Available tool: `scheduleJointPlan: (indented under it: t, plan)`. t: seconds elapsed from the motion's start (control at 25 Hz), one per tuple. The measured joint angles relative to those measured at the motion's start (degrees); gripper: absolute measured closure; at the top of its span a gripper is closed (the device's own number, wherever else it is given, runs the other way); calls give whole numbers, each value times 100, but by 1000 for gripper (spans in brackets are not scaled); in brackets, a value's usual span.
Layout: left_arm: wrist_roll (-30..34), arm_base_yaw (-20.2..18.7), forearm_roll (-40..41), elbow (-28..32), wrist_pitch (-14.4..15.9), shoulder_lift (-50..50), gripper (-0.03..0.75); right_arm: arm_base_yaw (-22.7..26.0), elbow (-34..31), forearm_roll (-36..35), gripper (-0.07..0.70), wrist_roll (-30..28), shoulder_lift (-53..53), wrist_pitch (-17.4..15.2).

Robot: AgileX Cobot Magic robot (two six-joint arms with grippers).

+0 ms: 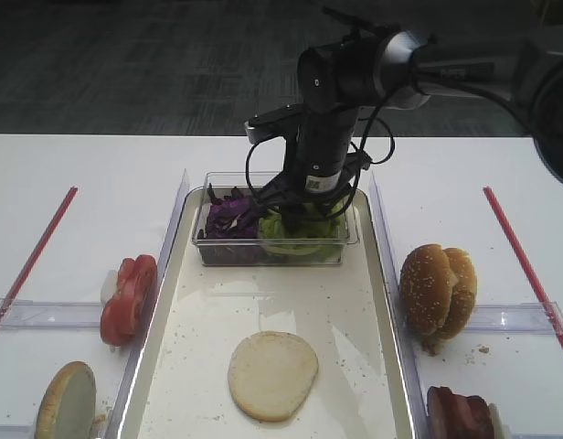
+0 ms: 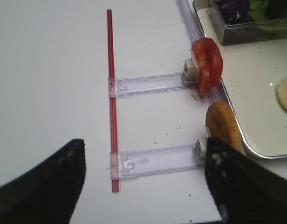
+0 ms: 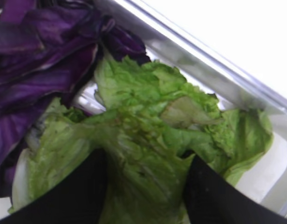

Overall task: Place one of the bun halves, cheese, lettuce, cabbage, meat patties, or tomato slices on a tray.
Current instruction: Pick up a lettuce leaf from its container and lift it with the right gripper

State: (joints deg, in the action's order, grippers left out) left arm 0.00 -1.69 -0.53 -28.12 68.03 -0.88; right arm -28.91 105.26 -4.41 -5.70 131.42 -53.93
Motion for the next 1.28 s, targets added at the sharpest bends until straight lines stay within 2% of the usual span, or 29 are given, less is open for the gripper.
scheduleJointPlan:
  t: [0.12, 0.4, 0.72, 0.88, 1.28]
  plan:
    - [0, 0, 0, 0, 0, 0, 223, 0, 0, 0, 240, 0, 0, 0]
    - [0, 0, 0, 0, 0, 0, 223, 0, 36, 0, 333, 0, 0, -87]
    - [0, 0, 0, 0, 0, 0, 223, 0, 659, 115, 360, 0, 0, -578]
    - [0, 0, 0, 0, 0, 0, 223, 0, 736, 105, 378, 0, 4, -792]
    - [0, 0, 0, 0, 0, 0, 223, 0, 736, 69, 400, 0, 255, -949]
